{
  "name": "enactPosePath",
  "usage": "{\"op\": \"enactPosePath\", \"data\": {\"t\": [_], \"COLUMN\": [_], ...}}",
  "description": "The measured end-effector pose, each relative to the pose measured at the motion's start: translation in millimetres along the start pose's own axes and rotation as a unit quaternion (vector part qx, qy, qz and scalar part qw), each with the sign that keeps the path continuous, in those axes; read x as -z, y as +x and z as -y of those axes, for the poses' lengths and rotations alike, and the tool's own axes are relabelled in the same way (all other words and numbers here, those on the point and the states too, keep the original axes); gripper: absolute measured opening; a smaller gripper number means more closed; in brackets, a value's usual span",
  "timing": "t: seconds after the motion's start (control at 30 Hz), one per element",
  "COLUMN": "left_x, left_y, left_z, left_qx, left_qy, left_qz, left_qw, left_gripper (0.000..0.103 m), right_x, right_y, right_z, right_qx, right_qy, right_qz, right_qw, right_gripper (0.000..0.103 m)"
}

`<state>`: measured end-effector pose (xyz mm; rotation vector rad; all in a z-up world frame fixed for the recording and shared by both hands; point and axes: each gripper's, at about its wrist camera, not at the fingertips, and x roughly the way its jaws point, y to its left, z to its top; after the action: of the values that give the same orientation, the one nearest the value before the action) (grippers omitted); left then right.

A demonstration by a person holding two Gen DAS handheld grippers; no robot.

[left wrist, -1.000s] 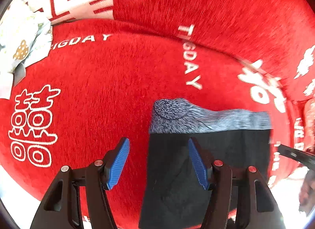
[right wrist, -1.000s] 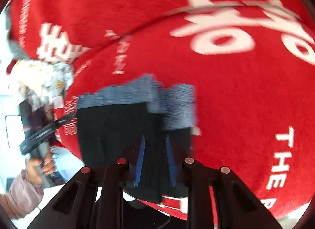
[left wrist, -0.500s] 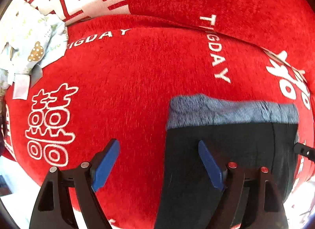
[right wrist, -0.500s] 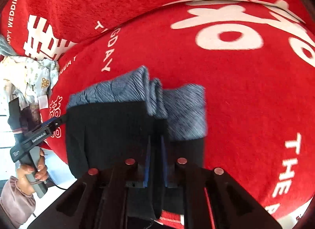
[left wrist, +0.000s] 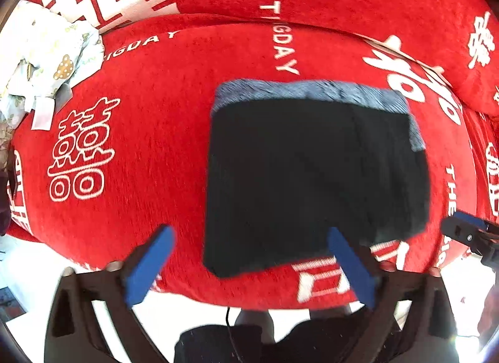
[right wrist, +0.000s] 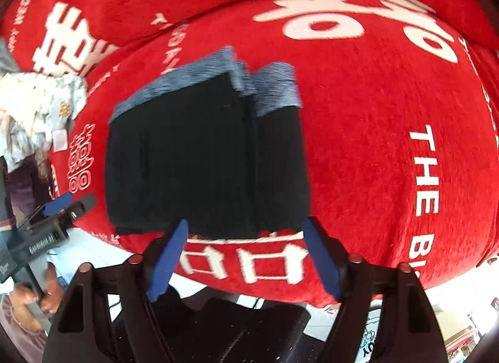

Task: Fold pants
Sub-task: 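Release the bundle and lift both grippers away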

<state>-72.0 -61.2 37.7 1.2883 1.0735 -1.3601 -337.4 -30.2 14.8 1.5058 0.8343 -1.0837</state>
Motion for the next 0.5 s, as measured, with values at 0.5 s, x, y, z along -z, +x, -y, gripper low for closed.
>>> {"op": "enactPosePath", "data": {"t": [0.5], "left_x": [23], "left_y": [-55], "left_z": [16], "left_qx": [-0.037], "left_qy": [0.019], "left_qz": [0.011], "left_qw": [0.9991], "left_gripper": [0.102], "right_x": [15], "right_y": [-50], "right_z": [-62], "right_qx": [0.070], "right_qy": [-0.027], "right_qz": [0.043], "right_qw": [0.996], "right_gripper": [0.103]}}
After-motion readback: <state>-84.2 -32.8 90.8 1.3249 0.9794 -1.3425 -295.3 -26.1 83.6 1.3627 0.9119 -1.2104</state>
